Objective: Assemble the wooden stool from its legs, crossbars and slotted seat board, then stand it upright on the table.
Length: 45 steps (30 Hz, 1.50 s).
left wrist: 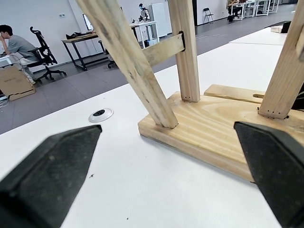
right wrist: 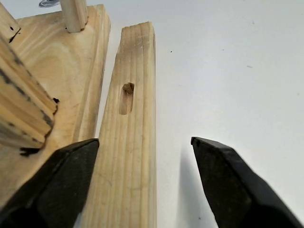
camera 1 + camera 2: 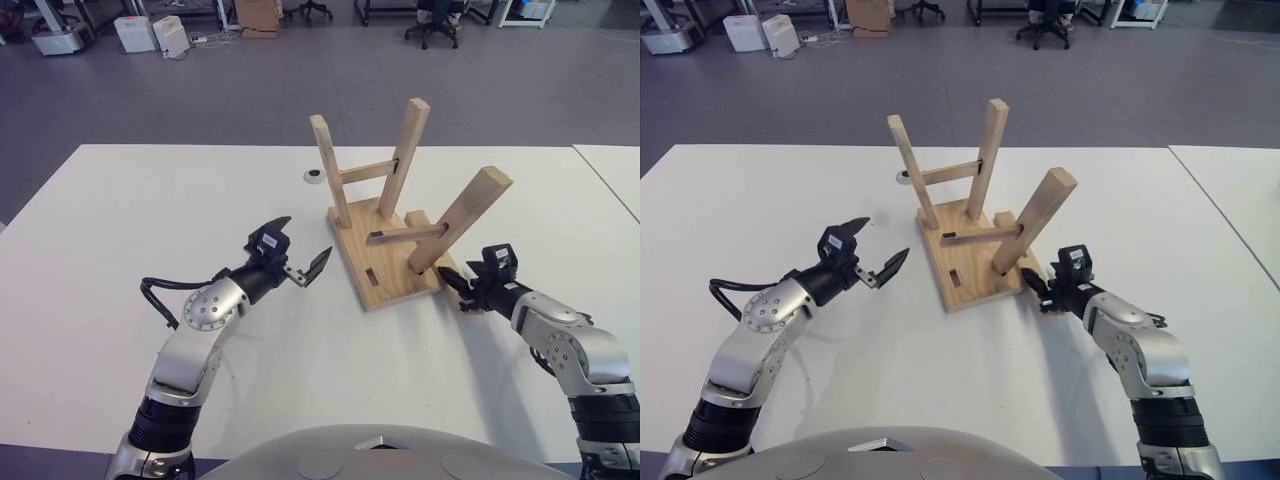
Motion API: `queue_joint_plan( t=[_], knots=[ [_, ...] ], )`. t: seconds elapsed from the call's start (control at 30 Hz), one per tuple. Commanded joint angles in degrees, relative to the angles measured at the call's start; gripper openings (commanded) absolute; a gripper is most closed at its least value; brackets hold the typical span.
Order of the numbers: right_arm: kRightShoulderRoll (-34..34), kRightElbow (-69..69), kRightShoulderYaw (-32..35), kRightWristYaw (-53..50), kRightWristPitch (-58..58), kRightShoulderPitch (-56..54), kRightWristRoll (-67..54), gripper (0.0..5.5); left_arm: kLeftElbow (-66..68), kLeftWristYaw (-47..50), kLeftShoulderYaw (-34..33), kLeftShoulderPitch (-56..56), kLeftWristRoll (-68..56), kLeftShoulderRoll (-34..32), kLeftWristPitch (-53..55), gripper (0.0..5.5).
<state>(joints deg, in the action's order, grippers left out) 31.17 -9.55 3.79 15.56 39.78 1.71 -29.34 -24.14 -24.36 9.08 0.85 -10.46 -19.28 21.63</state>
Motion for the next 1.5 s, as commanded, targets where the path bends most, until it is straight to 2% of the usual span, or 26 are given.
queue_joint_plan(
  t=[0.03, 0.2, 0.27, 0.63, 0.8, 1.07, 1.2, 1.37, 1.43, 1.5],
  knots=[
    [-0.55, 1.52, -2.61, 0.82, 1.37, -0.88, 3.36, 3.08, 0.44, -0.01, 0.58, -1.00, 0.97, -0.12, 0.41, 5.13],
    [-1.22, 0.04, -1.25, 1.60, 1.85, -2.00, 3.74, 2.22, 0.52, -0.02, 0.58, -1.15, 0.87, -0.19, 0.57, 5.13],
    [-1.15, 0.28, -0.91, 1.04, 2.15, -2.67, 4.50, 2.22, 0.61, 0.04, 0.70, -1.26, 0.93, -0.10, 0.64, 5.13],
    [-2.49, -0.92, 0.55, 1.22, 3.96, -3.87, 5.87, 4.23, 0.92, 0.06, 1.23, -1.40, 1.28, 0.01, 0.63, 5.13],
    [-1.60, -0.13, -1.76, 2.58, 4.27, -3.19, 9.00, 4.23, 1.53, 0.05, 2.08, -1.45, 2.37, 0.13, 0.10, 5.13],
    [-1.34, 0.73, -1.86, 3.76, 5.35, -2.77, 11.98, 2.72, 1.73, 0.36, 2.14, -2.28, 3.44, 0.10, -0.28, 5.13],
    [-1.03, 3.03, 2.05, 3.78, 3.13, -4.51, 12.25, 2.06, -0.28, 0.66, -0.75, -10.56, 3.36, -0.44, 1.23, 5.13],
    [5.39, 6.56, 14.23, 6.92, -5.85, -20.06, 8.72, 2.06, 5.21, 4.46, -14.25, -41.21, -19.09, 10.27, 12.57, 5.13],
    [7.32, 5.53, 14.50, 9.98, -9.33, -26.68, 7.80, 2.06, 10.66, 5.41, -18.23, -50.35, -25.63, 12.88, 13.44, 5.39],
    [8.22, 2.59, 13.90, 12.94, -12.22, -33.93, 5.87, 2.06, 16.22, 6.52, -21.65, -57.30, -30.76, 14.05, 14.47, 5.40]
  ],
)
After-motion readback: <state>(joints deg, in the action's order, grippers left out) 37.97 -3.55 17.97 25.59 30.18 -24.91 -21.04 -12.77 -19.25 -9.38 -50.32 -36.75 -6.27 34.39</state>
